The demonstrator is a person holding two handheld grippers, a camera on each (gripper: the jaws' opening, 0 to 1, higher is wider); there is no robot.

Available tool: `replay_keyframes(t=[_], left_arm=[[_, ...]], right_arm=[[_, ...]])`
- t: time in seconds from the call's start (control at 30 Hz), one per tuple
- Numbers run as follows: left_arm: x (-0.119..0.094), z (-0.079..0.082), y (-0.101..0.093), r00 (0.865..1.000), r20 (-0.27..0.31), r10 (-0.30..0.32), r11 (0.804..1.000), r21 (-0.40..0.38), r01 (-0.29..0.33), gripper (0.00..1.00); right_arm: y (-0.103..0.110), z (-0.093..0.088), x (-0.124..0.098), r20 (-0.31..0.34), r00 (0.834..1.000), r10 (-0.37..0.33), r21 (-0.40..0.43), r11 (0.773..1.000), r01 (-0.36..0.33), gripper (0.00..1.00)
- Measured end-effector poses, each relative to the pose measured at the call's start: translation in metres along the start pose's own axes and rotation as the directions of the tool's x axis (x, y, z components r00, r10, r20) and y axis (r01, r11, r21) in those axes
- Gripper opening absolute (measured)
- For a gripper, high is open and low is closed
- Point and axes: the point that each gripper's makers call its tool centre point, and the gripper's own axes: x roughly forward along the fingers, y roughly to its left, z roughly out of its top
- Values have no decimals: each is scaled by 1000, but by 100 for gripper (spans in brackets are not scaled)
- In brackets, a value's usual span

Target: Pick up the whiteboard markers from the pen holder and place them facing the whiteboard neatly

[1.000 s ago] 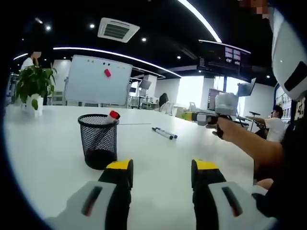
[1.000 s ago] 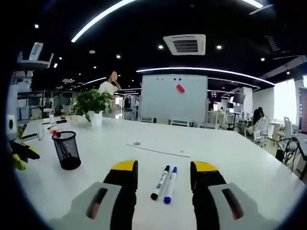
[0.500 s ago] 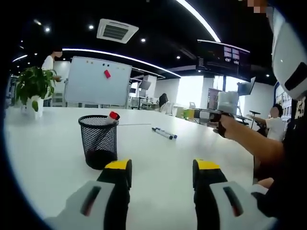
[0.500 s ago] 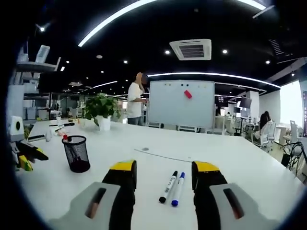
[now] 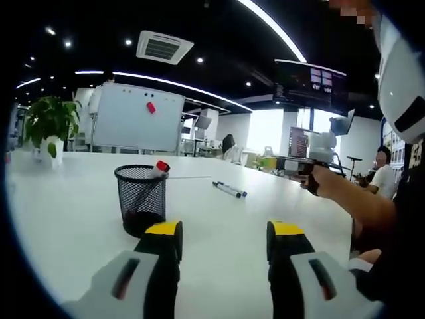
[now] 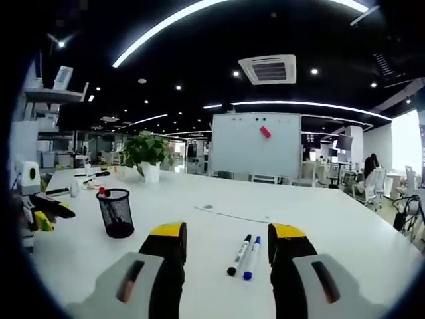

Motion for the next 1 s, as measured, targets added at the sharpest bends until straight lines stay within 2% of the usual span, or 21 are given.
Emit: replay_keyframes(t=[0.2,0.4,0.63,0.73,0.87,0.93,1.0], left_arm=[[-2,5,0,1000,21,7,1000,8,-7,52],[-5,13,1,999,40,13,998,58,-15,52],[-8,14,1,999,44,8,999,44,-10,52],[-10,12,7,999,39,37,998,48,-38,53],[-15,16,16,995,70,71,997,31,-74,52],[-17,17,19,994,74,82,994,60,-86,52],[-20,19,20,992,85,90,993,70,-96,52]], right_arm=[[5,9,-10,18,1000,12,-25,1000,-11,52],[13,10,-16,20,999,31,-11,999,-31,52],[21,11,-25,32,998,63,-9,998,-63,52],[23,12,-31,28,997,72,-20,997,-72,52],[25,13,-38,27,996,83,-30,996,-82,52],[28,13,-41,29,995,93,-38,995,-92,52],[38,20,-44,78,986,146,4,989,-147,52]])
